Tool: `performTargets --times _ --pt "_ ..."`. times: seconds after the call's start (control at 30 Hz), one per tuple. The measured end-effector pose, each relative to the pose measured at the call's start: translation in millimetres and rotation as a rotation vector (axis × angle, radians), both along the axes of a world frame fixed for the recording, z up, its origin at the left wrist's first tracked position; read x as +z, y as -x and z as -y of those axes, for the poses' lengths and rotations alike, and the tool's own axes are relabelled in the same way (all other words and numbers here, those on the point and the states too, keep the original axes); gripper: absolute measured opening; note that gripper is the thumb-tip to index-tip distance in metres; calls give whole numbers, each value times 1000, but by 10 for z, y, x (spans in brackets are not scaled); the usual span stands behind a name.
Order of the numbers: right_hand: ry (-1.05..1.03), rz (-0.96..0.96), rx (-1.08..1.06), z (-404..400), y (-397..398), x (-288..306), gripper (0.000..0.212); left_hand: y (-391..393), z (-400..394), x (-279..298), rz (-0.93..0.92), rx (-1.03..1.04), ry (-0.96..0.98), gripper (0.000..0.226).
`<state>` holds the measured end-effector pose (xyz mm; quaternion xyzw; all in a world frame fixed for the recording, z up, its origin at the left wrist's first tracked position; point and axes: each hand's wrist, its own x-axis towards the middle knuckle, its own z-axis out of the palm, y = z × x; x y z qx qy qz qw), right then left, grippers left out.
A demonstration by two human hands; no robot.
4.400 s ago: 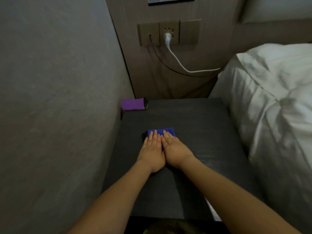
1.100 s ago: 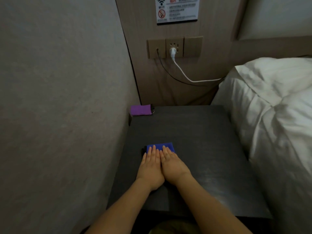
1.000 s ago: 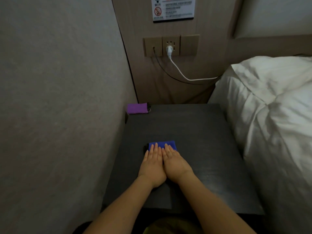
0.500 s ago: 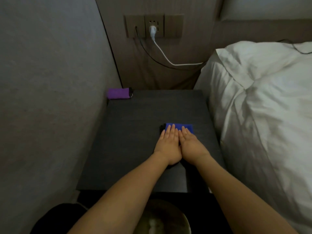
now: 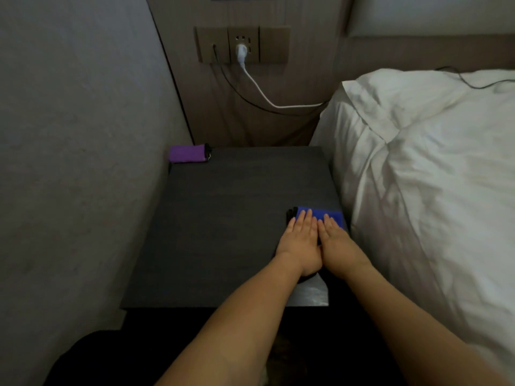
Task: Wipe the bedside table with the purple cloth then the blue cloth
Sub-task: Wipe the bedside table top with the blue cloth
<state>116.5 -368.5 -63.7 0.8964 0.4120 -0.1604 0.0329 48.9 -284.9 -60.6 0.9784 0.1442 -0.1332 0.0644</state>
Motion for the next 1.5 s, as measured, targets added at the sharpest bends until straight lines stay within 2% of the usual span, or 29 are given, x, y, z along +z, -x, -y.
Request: performTargets --times 0.1,0.13,0.2,0.23,0.7,1.2,1.5 --pt "-24 -9 -41 77 111 -23 94 68 48 3 6 -26 -4 64" --pt "-24 -11 -62 85 153 -16 89 97 49 11 4 -39 -10 64" --pt "1 -9 -100 68 240 22 60 166 40 19 0 -60 -16 65" --pt "3 -22 -114 45 284 47 55 203 31 21 -2 -66 -18 65" --pt "-14 5 -36 -514 887 86 53 803 -537 -31 9 -19 -16 70" --pt "-95 -55 156 -1769 1722 62 53 1815 -1652 -72 -3 211 -70 72" --pt "-115 -89 265 -2107 2169 35 52 2326 -1906 -63 -25 332 -69 75"
